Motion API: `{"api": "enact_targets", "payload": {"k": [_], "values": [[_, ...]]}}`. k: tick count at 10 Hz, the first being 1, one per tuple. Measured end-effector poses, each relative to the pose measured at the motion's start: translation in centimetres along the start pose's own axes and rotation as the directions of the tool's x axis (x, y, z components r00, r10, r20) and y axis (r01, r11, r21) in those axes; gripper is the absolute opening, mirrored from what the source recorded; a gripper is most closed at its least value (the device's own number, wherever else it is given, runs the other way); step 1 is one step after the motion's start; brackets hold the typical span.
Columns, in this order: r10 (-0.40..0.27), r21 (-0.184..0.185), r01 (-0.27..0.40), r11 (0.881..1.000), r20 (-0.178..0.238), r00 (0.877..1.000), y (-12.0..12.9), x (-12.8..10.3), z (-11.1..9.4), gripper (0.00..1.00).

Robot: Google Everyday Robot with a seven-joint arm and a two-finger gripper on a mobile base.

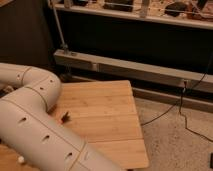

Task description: Place the ceramic cup over the eraser

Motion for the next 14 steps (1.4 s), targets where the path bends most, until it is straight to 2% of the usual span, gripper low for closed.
{"api": "enact_targets", "payload": {"k": [1, 2, 10, 12, 14], "values": [[-0.001, 0.003, 0.001, 1.000, -0.003, 1.000, 0.0, 0.0, 0.2, 0.76], [0.000, 0.005, 0.000, 1.000, -0.005, 1.000, 0.0, 0.0, 0.3, 0.79], [0.007, -0.006, -0.008, 1.000, -0.028, 1.000, -0.5, 0.0, 1.5, 0.80], [0.008, -0.007, -0.008, 1.000, -0.027, 1.000, -0.7, 0.0, 1.2, 0.80], [0.016, -0.001, -0.016, 1.000, -0.006, 1.000, -1.5, -0.2, -0.3, 0.80]]}}
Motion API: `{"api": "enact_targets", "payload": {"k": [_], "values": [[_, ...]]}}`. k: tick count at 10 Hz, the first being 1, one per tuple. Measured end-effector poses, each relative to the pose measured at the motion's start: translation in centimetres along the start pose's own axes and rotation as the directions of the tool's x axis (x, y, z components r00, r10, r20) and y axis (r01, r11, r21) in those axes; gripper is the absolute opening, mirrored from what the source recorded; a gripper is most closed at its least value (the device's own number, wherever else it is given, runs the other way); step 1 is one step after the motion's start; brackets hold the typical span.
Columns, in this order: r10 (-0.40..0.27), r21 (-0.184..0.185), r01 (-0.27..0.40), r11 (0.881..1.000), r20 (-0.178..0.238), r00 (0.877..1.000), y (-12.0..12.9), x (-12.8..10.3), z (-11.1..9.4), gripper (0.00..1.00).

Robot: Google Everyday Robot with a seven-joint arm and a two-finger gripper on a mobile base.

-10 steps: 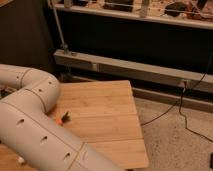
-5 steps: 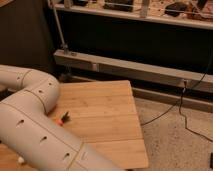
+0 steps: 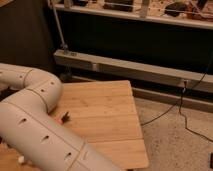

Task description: Place the ceramic cup over the eraser

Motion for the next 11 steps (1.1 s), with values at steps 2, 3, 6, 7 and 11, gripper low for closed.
{"api": "enact_targets", "payload": {"k": [2, 3, 6, 7, 11], "values": [[0.022, 0.008, -0.022, 1.000, 0.048, 0.999, -1.6, -0.1, -2.9, 0.80], [0.032, 0.006, -0.033, 0.999, 0.077, 0.996, -2.5, 0.2, -4.7, 0.80], [0.072, 0.002, -0.074, 0.997, 0.190, 0.979, -7.3, 5.3, -11.2, 0.80], [0.100, 0.006, -0.104, 0.995, 0.217, 0.971, -9.8, 7.7, -12.3, 0.80], [0.123, 0.012, -0.131, 0.991, 0.270, 0.955, -12.5, 12.3, -14.0, 0.80]]}}
